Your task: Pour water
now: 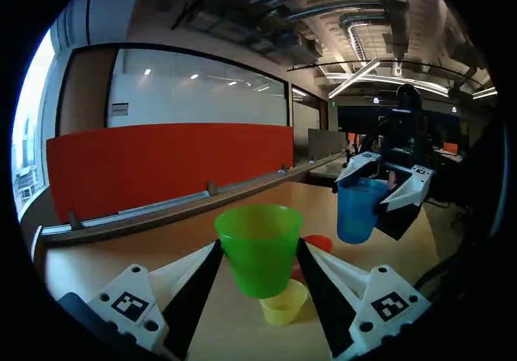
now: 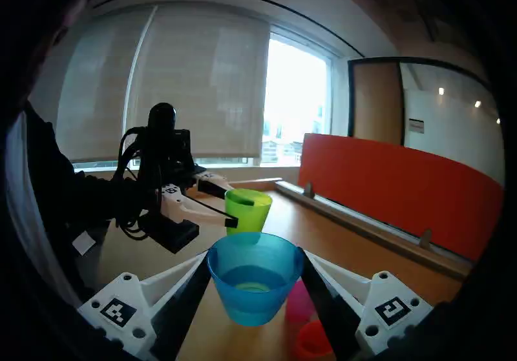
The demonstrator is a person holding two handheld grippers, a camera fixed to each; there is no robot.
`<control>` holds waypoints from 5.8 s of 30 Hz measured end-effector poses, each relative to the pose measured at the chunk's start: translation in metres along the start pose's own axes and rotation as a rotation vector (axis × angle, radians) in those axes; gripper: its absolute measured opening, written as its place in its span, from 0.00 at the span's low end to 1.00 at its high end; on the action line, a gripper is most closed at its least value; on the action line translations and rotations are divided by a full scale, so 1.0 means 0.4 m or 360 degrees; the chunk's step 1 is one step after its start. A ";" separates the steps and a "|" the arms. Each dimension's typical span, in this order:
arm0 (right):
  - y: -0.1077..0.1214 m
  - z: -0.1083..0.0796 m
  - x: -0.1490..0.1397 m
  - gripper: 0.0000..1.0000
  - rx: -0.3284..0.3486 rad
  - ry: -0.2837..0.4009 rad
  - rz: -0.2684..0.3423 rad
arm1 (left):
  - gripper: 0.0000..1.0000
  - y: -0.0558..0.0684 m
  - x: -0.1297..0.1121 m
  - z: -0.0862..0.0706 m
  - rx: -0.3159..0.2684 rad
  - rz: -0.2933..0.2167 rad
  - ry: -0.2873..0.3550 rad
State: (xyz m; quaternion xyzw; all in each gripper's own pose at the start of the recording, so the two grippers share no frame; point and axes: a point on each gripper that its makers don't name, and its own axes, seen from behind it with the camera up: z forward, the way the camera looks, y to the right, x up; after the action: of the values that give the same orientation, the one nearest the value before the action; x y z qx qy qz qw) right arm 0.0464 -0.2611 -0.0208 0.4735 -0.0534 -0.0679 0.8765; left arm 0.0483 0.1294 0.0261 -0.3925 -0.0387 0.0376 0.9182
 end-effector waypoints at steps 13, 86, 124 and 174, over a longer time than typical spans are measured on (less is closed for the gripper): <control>0.001 -0.001 0.007 0.93 0.0004 -0.0001 -0.0014 | 0.82 0.024 -0.002 -0.017 -0.0021 0.0026 -0.0008; 0.027 0.026 0.081 0.93 0.0023 -0.0019 -0.0167 | 0.82 0.103 0.021 -0.032 -0.0128 -0.0011 0.0129; 0.075 0.084 0.194 0.93 0.0067 -0.0050 -0.0565 | 0.82 0.103 0.019 -0.029 -0.0149 -0.0014 0.0097; 0.091 0.176 0.286 0.93 0.0132 -0.0100 -0.1023 | 0.82 0.091 0.048 -0.037 -0.0082 -0.0008 0.0114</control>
State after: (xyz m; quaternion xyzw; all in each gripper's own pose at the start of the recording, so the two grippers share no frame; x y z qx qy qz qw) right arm 0.1503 -0.3186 0.0516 0.4992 0.0689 -0.3536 0.7880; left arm 0.0674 0.1458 -0.0097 -0.4169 -0.0078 0.0202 0.9087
